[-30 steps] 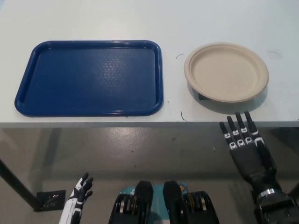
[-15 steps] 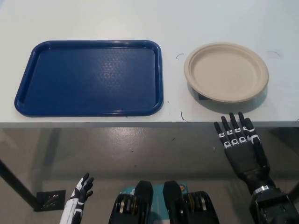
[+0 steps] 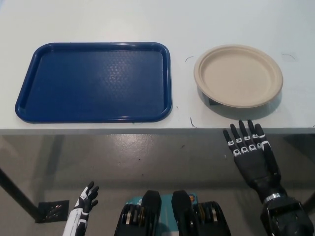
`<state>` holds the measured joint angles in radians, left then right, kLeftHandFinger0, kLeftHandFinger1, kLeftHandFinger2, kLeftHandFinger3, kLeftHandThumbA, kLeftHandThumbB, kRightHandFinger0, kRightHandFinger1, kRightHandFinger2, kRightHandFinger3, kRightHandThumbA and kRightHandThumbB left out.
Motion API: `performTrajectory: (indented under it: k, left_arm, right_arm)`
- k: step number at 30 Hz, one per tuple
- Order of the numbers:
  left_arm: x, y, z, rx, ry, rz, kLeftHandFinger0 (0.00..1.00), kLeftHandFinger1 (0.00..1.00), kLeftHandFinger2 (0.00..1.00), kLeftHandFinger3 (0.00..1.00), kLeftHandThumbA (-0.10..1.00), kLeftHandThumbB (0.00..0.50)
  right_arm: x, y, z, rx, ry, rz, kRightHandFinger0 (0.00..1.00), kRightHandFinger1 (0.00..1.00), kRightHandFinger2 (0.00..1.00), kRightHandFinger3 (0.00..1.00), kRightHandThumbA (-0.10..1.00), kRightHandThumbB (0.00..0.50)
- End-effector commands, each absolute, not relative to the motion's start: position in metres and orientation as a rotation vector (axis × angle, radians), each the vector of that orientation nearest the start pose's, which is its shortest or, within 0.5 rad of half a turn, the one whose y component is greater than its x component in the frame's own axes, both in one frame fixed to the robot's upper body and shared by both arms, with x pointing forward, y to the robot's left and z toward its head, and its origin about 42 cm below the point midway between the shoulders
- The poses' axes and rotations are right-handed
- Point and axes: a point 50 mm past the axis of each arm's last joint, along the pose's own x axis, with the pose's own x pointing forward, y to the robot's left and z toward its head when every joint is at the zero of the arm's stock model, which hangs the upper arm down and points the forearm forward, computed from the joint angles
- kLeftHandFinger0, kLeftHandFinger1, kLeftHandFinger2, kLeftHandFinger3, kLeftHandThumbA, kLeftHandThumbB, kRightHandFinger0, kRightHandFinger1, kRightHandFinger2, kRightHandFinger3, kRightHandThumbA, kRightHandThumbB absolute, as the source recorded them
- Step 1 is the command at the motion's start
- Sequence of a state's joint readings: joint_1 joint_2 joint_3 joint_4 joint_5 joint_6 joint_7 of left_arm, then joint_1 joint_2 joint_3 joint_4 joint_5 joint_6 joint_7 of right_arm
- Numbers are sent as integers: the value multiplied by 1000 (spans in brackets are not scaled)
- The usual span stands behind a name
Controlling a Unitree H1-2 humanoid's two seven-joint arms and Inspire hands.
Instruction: Use the right hand to pick up a plate from a leveled surface and place it into a tray on the left side
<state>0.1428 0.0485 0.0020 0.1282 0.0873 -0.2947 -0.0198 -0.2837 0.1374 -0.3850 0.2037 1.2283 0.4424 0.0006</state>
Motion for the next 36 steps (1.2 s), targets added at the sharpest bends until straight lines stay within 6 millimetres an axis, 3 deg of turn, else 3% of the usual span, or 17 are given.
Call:
performTrajectory:
  k: [1,23,28,36]
  left_arm:
    - [232,235,56,142,-90,-16,1000,1000,1000,1000,1000,0]
    - [231,236,54,141,-98,-15,1000,1000,1000,1000,1000,7]
    - [231,235,53,133,-98,-20,1000,1000,1000,1000,1000,2]
    - [231,234,52,149,-96,-22,1000,1000,1000,1000,1000,7]
  right_arm:
    - [378,-202,129,1457,107,154,1000,1000,1000,1000,1000,385]
    - [409,-202,120,1452,142,120,1000,1000,1000,1000,1000,389]
    - [415,-201,120,1453,138,114,1000,1000,1000,1000,1000,366]
    - [424,-204,125,1430,108,118,1000,1000,1000,1000,1000,384]
